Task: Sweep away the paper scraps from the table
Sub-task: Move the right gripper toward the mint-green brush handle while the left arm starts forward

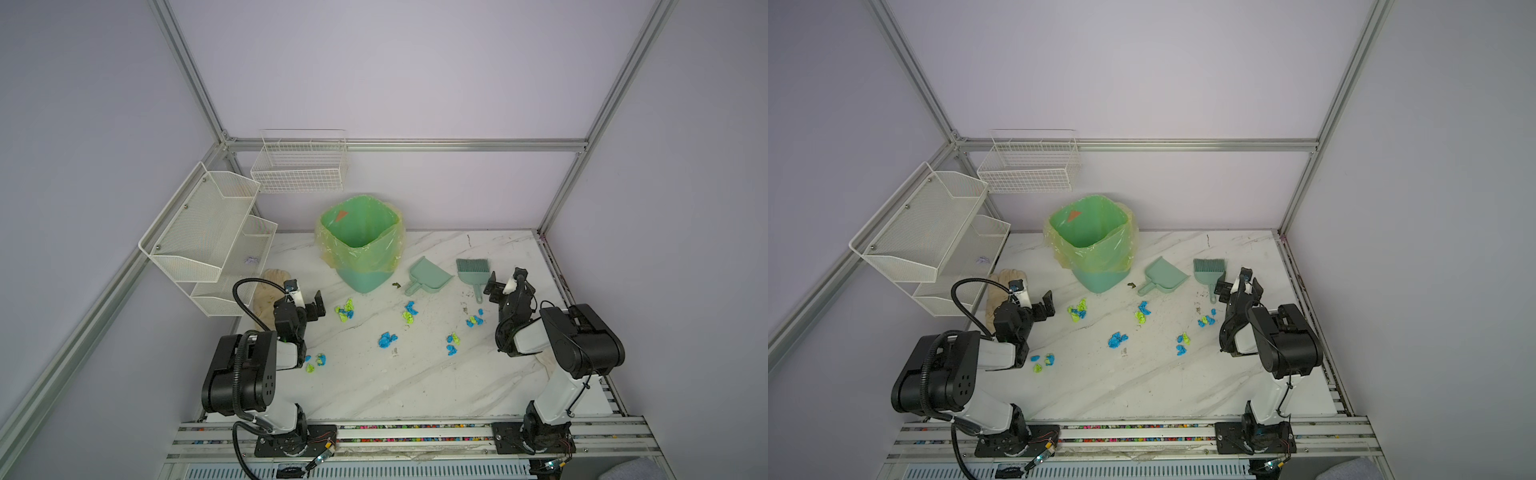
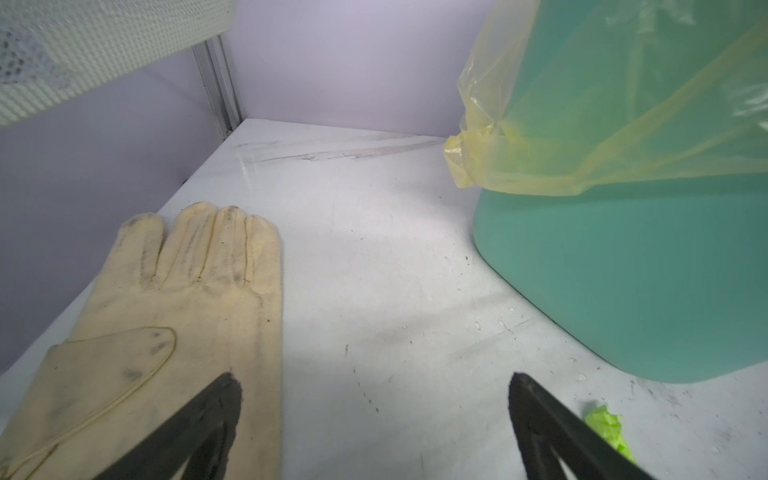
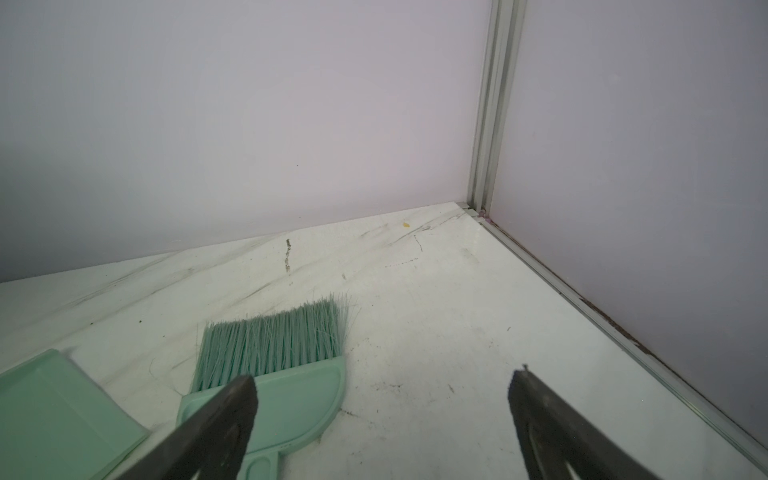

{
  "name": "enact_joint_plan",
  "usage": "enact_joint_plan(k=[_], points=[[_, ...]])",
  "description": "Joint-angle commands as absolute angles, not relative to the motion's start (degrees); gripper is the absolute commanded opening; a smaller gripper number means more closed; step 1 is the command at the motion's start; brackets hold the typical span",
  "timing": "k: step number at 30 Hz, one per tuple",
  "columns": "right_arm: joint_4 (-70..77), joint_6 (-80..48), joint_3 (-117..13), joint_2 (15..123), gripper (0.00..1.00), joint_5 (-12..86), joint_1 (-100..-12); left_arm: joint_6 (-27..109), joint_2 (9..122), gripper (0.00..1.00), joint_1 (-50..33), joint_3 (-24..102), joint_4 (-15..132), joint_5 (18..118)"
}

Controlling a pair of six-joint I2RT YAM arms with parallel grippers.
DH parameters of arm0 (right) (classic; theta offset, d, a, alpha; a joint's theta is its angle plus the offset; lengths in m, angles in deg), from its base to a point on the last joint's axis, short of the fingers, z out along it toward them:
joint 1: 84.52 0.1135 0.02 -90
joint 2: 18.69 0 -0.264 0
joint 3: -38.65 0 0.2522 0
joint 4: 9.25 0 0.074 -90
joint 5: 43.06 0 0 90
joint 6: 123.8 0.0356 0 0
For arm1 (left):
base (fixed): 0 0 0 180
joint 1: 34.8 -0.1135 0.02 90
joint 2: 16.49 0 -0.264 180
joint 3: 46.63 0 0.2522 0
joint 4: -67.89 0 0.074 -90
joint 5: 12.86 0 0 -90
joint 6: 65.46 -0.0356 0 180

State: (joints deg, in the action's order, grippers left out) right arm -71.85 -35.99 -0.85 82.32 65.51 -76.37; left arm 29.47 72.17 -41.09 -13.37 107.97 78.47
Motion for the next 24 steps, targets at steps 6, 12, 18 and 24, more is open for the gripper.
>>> enact_joint_plan(k=[6, 12, 18, 24], points=[[-46.82, -32.24, -11.74, 71.09, 0.97, 68.56, -74.81, 36.02, 54.52, 0.99, -40.85, -11.69, 93.64, 95.64], [-25.35, -22.96, -23.27, 71.15, 0.97, 67.06, -74.59, 46.26, 45.19, 1.00, -40.80, -6.01, 74.82, 101.32], [-5.28, -21.19, -33.85, 76.00, 0.97, 67.25, -74.43, 52.20, 40.15, 1.00, -34.14, -1.91, 65.37, 94.19], [8.58, -20.55, -40.50, 81.55, 0.97, 63.02, -74.48, 51.70, 34.97, 1.00, -23.10, 3.17, 54.65, 95.04]])
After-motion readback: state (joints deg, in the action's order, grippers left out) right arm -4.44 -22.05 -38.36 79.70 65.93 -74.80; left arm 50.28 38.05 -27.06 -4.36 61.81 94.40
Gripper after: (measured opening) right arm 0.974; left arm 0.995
